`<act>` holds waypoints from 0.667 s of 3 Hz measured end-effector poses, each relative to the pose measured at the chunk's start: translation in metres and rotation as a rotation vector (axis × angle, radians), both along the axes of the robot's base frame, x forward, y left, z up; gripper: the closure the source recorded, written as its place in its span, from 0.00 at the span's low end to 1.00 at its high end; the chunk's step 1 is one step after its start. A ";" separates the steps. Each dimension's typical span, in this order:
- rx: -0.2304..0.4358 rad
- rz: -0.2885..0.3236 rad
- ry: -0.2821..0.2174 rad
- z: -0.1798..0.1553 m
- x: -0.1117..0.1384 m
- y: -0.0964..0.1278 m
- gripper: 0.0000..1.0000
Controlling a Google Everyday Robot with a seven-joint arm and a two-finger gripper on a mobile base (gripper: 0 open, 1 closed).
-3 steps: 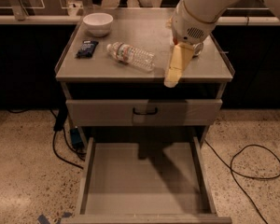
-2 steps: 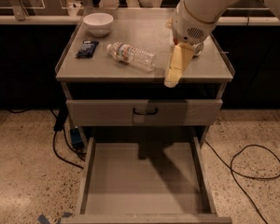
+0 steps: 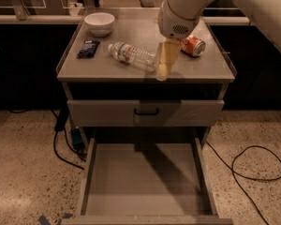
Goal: Place water bottle into middle drawer
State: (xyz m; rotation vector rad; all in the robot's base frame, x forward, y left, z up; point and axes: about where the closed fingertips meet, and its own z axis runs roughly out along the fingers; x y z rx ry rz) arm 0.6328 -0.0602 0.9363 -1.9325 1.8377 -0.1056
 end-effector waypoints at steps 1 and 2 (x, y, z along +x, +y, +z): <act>-0.074 -0.024 -0.007 -0.013 0.038 0.018 0.00; -0.176 -0.141 0.009 -0.029 0.076 0.037 0.00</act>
Offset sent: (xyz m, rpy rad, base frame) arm 0.1157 0.0596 -0.0402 -0.2925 0.0294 -0.3079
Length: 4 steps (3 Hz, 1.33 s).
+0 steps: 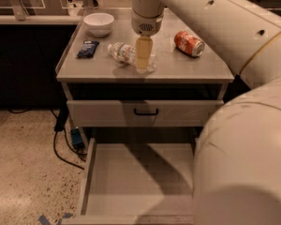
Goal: Place water bottle into middle drawer
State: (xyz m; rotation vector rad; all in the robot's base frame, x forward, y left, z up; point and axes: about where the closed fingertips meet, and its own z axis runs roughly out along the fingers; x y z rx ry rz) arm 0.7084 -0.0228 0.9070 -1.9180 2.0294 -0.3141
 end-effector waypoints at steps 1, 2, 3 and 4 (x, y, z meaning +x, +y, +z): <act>-0.037 -0.131 0.027 -0.011 0.017 0.008 0.00; -0.036 -0.127 0.026 -0.012 0.017 0.008 0.00; -0.002 -0.106 0.040 -0.026 0.023 0.012 0.00; 0.033 -0.060 0.061 -0.043 0.035 0.024 0.00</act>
Offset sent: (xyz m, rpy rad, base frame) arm 0.0136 0.0053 -0.0082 -0.0342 0.0215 -0.0994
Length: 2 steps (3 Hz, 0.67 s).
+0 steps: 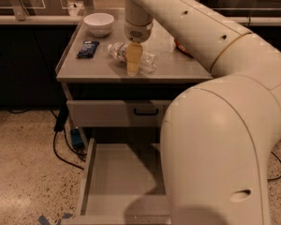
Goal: Place water bottle into middle drawer
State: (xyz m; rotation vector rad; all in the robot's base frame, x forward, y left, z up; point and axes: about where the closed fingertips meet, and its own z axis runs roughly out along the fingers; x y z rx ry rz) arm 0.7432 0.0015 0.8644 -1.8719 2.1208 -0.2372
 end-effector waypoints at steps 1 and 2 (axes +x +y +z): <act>0.046 0.032 0.078 -0.021 0.010 0.012 0.00; 0.060 0.030 0.071 -0.019 0.015 0.015 0.04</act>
Offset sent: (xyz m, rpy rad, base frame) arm 0.0090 0.0104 -0.0186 0.0374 0.0648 0.0284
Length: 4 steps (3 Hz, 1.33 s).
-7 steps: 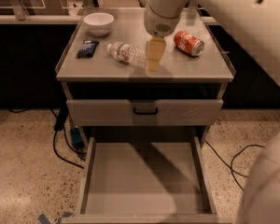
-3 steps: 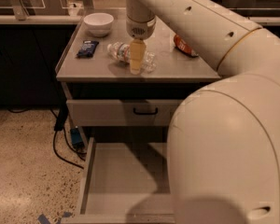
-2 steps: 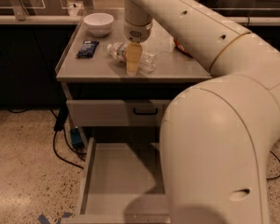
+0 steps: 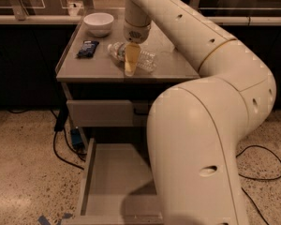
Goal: Place water bottle into middle drawer
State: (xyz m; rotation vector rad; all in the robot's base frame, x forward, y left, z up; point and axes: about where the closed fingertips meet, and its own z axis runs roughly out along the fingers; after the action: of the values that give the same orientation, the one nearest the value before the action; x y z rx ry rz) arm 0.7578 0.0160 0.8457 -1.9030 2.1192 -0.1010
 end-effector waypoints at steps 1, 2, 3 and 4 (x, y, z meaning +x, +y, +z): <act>0.000 0.000 0.000 0.000 0.000 0.000 0.27; 0.000 0.000 0.000 0.000 0.000 0.000 0.48; 0.000 0.000 0.000 0.000 0.000 0.000 0.79; 0.000 0.000 0.000 0.000 0.000 0.000 1.00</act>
Offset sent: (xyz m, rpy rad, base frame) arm 0.0000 0.0000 0.0000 0.0000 0.0000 0.0000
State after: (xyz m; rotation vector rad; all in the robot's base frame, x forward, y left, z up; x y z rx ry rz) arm 0.7578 0.0161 0.8456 -1.9030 2.1192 -0.1009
